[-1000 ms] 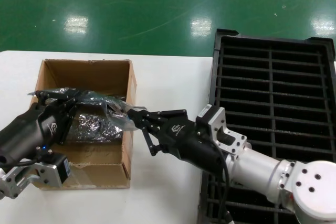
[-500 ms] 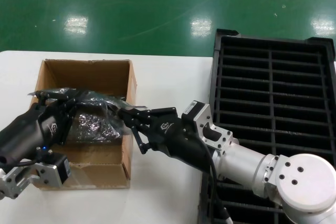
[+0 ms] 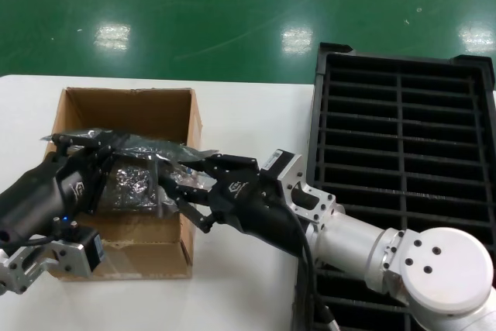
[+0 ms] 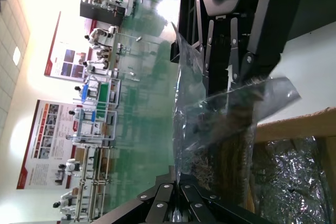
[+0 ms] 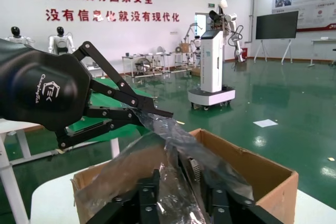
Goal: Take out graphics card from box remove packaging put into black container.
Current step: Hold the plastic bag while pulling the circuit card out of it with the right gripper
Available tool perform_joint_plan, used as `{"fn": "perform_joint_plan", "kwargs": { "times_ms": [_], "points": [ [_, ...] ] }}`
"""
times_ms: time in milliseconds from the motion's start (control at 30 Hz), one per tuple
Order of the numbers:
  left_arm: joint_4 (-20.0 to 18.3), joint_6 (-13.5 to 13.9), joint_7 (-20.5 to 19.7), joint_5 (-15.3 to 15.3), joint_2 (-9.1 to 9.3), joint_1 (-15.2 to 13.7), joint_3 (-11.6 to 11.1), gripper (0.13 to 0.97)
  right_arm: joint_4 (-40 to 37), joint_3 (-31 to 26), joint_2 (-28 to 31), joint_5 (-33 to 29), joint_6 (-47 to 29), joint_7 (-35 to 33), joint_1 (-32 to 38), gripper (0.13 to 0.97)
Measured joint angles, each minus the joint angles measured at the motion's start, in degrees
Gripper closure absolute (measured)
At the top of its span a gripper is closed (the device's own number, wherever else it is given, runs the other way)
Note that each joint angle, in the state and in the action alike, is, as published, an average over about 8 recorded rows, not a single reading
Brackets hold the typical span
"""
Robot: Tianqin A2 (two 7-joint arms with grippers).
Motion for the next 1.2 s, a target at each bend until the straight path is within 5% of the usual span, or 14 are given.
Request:
{"fn": "perform_joint_plan", "kwargs": {
  "times_ms": [367,633,1200],
  "points": [
    [0.0,0.0,0.0,0.0,0.00,0.0,0.0,0.957,-1.3,0.5,-2.0,0.7,0.4,0.0,0.5,0.836],
    [0.0,0.0,0.0,0.0,0.00,0.0,0.0,0.957,0.4,0.8,-1.3,1.5,-0.7,0.4,0.1,0.471],
    [0.0,0.0,0.0,0.0,0.00,0.0,0.0,0.957,0.2,0.6,-1.2,2.9,-2.8,3.5,1.1,0.556]
  ]
}}
